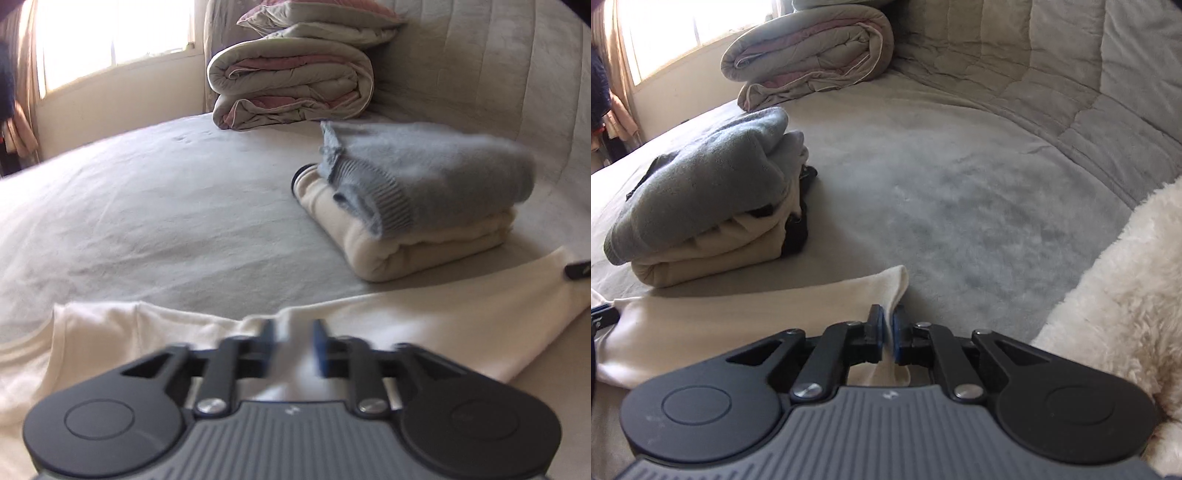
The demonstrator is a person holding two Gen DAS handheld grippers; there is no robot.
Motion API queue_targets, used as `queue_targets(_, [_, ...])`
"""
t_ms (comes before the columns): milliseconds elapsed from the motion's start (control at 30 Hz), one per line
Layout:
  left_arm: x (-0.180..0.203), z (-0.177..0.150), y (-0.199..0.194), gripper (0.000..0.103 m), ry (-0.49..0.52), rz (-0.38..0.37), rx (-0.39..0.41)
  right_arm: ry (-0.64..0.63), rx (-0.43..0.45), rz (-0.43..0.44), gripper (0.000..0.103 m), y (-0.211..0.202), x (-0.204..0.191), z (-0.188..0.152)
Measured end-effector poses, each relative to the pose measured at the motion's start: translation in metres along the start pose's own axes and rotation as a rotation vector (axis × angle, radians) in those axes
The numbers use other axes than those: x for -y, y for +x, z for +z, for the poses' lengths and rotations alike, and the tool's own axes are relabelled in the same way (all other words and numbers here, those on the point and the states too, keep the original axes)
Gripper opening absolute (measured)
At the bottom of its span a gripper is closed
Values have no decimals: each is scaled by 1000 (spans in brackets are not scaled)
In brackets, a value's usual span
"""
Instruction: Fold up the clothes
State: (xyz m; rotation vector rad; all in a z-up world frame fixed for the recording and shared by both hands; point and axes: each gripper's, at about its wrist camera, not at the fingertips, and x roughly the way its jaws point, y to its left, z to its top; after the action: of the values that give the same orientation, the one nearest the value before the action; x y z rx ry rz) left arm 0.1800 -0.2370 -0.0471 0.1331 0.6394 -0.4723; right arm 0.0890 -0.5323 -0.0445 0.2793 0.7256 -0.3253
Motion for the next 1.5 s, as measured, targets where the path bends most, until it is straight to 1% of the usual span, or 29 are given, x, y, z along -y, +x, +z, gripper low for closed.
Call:
queue_targets(33, [-4,-1,-7,43,-20,-6,12,16,1,2,20,-4,0,0])
queue_targets(167, [-24,-9,-27,44,-72,-9,30,29,27,28,24,-23,-6,1])
queue_targets(333, [-67,-18,-37,44,-124,50,25,-50,26,57,25,-34,-35,-1])
queue_targets(367, [-76,-20,-39,43,-134,63,23,-65,28,68,25,-36,-43,-1])
queue_targets(467, [-107,-24,-34,27,-174,75,-8,-105,36,131,25,-41,-71,-4])
queue_targets(533, [-124,-26,-21,22,-180,67,-41,-132,32,167,25,-40,-93,-7])
queue_targets(567, [-128,-26,-16,20,-165,62,-35,-147,27,183,25,-39,-104,-9])
queue_targets(633, [-131,-17,-5,19,-137,64,-29,-187,12,202,25,-37,-125,-13])
queue_targets(700, [-134,-8,8,19,-134,82,-31,-227,2,217,25,-36,-145,-18])
queue_targets(800, [-141,4,18,16,-186,102,-44,-265,-9,233,25,-39,-165,-26])
queue_targets(867, [-145,10,21,16,-231,108,-53,-283,-17,244,25,-42,-176,-30])
queue_targets(933, [-146,10,9,18,-278,83,-44,-281,-28,268,25,-46,-182,-32])
queue_targets(1000, [-146,3,-9,25,-297,54,-30,-272,-43,285,25,-49,-187,-35])
queue_targets(1033, [-145,-2,-19,26,-302,42,-27,-268,-50,292,26,-51,-189,-37])
queue_targets(1100, [-144,-11,-35,27,-304,8,-29,-248,-60,289,30,-53,-188,-40])
queue_targets(1167, [-142,-21,-52,29,-289,-11,-31,-216,-76,288,31,-56,-184,-43])
queue_targets(1267, [-142,-38,-80,36,-272,-13,-13,-147,-104,303,32,-62,-175,-48])
queue_targets(1367, [-150,-57,-106,38,-289,-1,-12,-107,-117,309,32,-75,-173,-53])
queue_targets(1433, [-158,-68,-122,41,-299,17,-13,-86,-121,316,32,-85,-174,-57])
queue_targets(1500, [-168,-79,-138,45,-309,42,-15,-88,-112,323,36,-98,-178,-60])
